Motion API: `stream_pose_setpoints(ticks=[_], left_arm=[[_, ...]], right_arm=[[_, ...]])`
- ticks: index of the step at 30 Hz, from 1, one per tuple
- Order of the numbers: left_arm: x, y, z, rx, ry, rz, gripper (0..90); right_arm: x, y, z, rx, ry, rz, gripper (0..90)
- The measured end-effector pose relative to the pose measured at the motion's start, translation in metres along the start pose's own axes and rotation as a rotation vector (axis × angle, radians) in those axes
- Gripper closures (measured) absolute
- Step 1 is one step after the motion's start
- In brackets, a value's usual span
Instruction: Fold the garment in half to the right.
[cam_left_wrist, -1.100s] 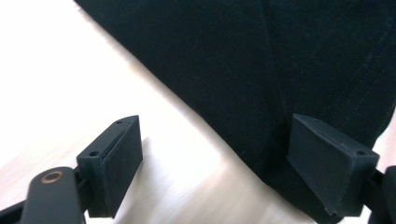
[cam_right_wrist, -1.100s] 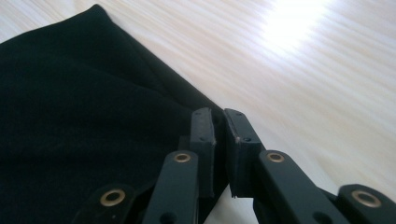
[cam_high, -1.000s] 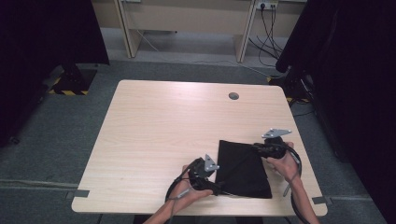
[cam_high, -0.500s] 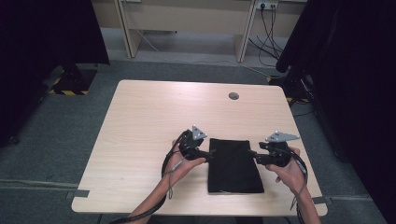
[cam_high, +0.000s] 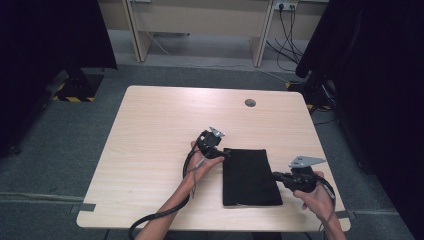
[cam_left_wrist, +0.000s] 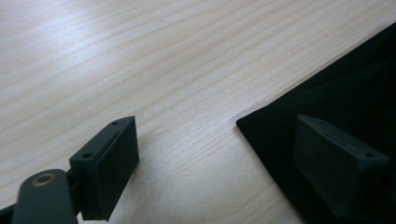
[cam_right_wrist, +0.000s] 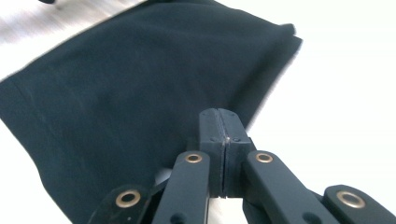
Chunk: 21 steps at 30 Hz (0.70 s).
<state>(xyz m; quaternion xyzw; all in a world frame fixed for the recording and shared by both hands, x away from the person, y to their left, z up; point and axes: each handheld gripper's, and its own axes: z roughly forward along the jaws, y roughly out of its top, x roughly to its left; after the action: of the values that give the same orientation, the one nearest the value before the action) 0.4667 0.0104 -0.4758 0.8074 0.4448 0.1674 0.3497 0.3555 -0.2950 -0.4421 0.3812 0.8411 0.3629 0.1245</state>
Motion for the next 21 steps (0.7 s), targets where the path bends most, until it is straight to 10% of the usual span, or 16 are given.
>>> stream_pose_setpoints(ticks=[11,18,21], left_arm=[[-0.009,0.005,-0.006,-0.046,-0.032,0.008,15.7],[0.002,0.001,0.005,-0.025,-0.002,-0.011,15.0],[0.004,0.001,0.006,-0.034,-0.002,-0.008,14.8]], right_arm=[[0.012,0.016,0.005,-0.104,-0.012,0.038,55.7],[0.014,0.01,0.038,0.024,-0.096,-0.052,62.7],[0.006,-0.003,0.035,-0.001,-0.111,0.005,63.5]])
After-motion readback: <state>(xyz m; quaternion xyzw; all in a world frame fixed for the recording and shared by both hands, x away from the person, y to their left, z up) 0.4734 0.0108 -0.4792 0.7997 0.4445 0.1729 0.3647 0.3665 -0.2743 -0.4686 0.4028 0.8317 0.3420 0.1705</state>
